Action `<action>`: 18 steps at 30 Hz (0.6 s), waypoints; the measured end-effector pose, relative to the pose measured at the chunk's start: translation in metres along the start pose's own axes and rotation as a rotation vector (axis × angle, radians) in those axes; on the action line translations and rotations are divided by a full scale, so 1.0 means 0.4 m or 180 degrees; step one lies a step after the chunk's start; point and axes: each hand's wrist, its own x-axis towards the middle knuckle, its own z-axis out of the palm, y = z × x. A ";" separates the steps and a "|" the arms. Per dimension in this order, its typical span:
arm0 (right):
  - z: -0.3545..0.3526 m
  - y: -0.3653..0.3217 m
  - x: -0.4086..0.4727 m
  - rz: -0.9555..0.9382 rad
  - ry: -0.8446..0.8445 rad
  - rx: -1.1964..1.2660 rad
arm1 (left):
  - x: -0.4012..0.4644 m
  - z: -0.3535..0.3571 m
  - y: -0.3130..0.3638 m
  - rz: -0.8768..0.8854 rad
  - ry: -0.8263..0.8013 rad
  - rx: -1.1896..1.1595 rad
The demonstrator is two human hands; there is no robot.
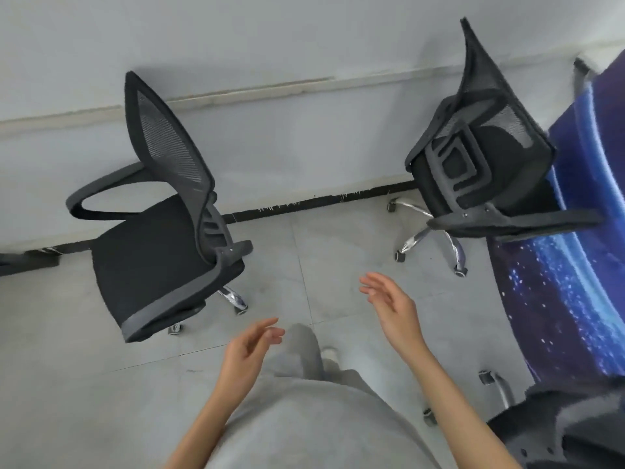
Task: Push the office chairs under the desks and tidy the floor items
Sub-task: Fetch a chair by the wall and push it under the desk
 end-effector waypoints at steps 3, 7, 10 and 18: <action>0.009 -0.071 0.203 -0.0115 -0.0247 -0.0054 | 0.125 0.012 0.061 -0.0070 0.0299 -0.0172; 0.033 -0.100 0.424 -0.0054 -0.0515 -0.0160 | 0.330 0.024 0.169 0.0054 0.0655 -0.0367; 0.038 -0.106 0.558 0.0020 -0.0672 -0.0378 | 0.492 0.013 0.264 0.0253 0.0859 -0.0512; 0.058 -0.233 0.907 0.0027 -0.1274 -0.0796 | 0.782 -0.097 0.498 0.0338 0.1518 -0.0478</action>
